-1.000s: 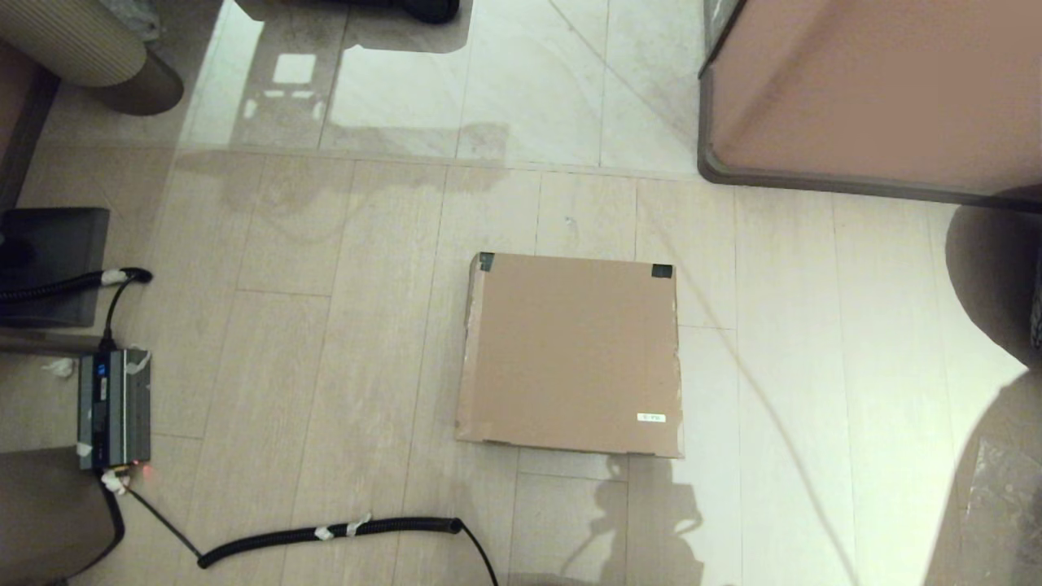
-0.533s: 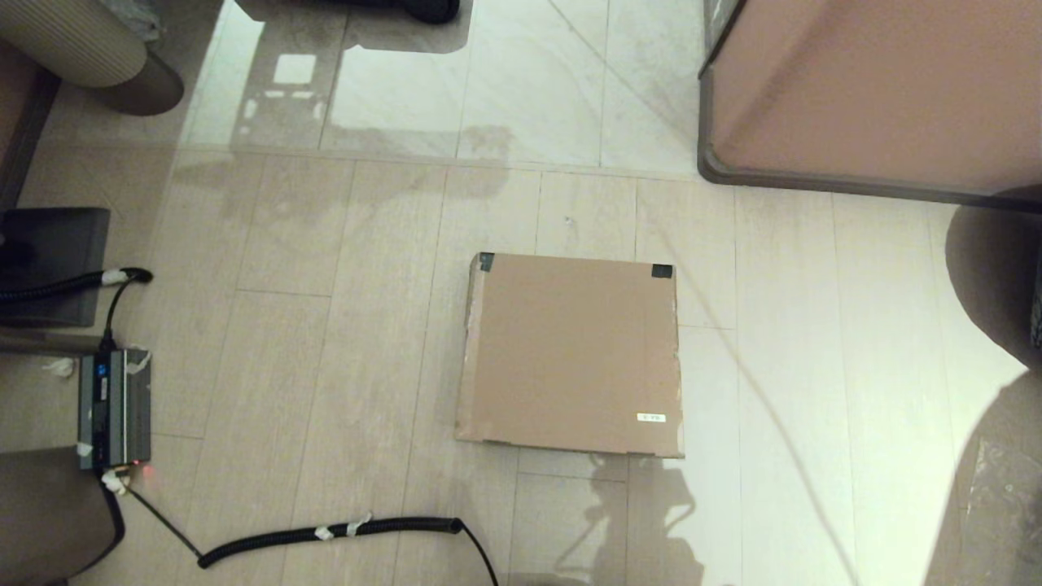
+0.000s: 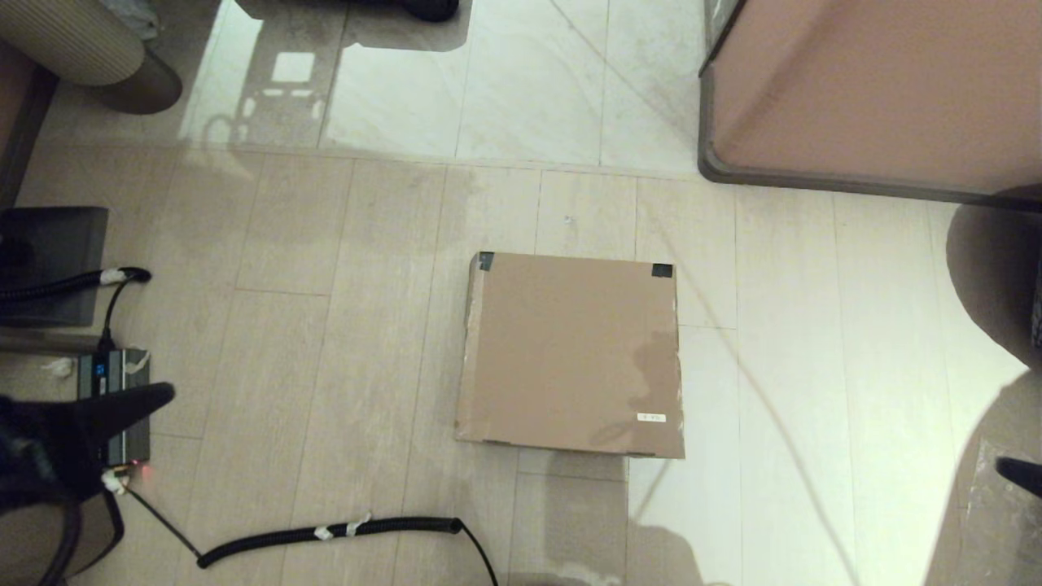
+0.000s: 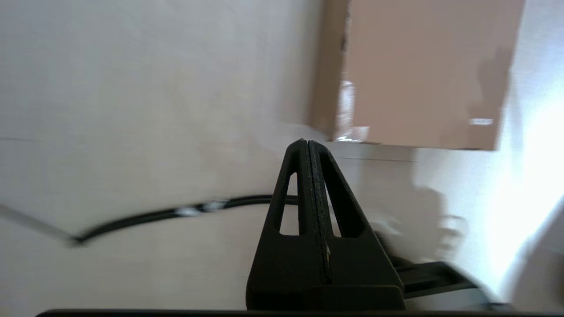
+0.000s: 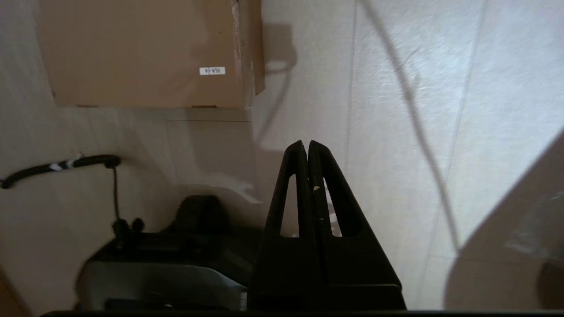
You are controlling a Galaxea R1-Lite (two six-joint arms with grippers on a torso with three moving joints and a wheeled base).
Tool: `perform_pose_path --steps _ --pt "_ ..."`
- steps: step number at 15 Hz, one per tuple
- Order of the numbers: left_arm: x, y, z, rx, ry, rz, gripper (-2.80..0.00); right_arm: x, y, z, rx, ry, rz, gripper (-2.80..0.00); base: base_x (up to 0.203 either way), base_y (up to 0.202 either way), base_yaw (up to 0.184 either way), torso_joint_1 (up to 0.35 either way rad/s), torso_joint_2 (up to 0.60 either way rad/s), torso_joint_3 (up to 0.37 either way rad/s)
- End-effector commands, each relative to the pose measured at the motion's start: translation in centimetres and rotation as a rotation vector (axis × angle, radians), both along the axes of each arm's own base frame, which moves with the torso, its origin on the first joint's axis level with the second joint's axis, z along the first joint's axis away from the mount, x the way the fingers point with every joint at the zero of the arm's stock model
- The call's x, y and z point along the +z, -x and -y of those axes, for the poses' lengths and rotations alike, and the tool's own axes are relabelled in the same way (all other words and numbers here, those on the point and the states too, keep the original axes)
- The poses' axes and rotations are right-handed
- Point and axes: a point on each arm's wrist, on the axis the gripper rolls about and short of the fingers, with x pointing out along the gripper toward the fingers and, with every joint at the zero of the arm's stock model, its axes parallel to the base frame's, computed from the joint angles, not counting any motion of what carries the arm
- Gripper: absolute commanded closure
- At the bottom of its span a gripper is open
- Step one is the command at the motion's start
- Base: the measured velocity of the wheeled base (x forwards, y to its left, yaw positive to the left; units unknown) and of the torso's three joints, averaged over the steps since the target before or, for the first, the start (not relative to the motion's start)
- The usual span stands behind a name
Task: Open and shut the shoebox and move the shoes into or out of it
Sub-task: Open the shoe box
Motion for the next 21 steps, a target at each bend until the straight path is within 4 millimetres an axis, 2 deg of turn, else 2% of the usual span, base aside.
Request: perform_pose_path --steps 1,2,5,8,10,11,12,16,18,21 --pt "-3.8 -7.8 0.5 -0.044 0.054 -0.222 0.0 -2.7 -8.7 -0.1 -0.001 -0.057 -0.241 0.0 0.0 0.0 0.0 0.0 0.0 0.0" --pt "-5.2 -9.6 0.6 -0.073 0.099 -0.266 0.0 -3.8 -11.1 -0.1 0.0 -0.077 -0.265 0.0 0.0 0.0 0.0 0.0 0.0 0.0" --pt "-9.8 -13.0 0.9 -0.123 0.186 -0.414 0.0 -8.3 -17.6 -0.5 0.009 -0.11 -0.289 0.0 0.0 0.0 0.0 0.0 0.0 0.0" --pt "-14.1 -16.4 1.5 -0.148 0.213 -0.451 0.0 -13.5 -22.4 -1.5 0.028 -0.136 -0.267 0.0 0.0 0.0 0.0 0.0 0.0 0.0" --pt "-16.4 -18.0 2.6 -0.186 0.21 -0.448 0.0 -16.4 -24.6 -2.5 0.048 -0.152 -0.239 0.0 0.0 0.0 0.0 0.0 0.0 0.0" --pt "-17.3 -18.4 3.7 -0.22 0.2 -0.459 -2.8 -17.5 -25.3 -3.2 0.062 -0.158 -0.236 0.0 0.0 0.0 0.0 0.0 0.0 0.0" --pt "-17.8 -18.8 5.0 -0.253 0.188 -0.464 -2.8 -18.1 -25.9 -3.9 0.079 -0.163 -0.23 -2.8 0.0 0.0 0.0 0.0 0.0 0.0" --pt "-18.4 -21.8 8.9 -0.237 0.117 -0.388 -2.8 -18.7 -27.3 -4.7 0.095 -0.176 -0.208 -2.8 0.0 0.0 0.0 0.0 0.0 0.0" --pt "-19.2 -23.0 9.9 -0.194 0.085 -0.369 -2.8 -19.2 -27.9 -5.2 0.106 -0.177 -0.194 -2.8 0.0 0.0 0.0 0.0 0.0 0.0" --pt "-19.7 -24.0 10.4 -0.166 0.081 -0.355 -2.8 -19.8 -27.9 -5.7 0.111 -0.177 -0.206 -2.8 0.0 0.0 0.0 0.0 0.0 0.0"
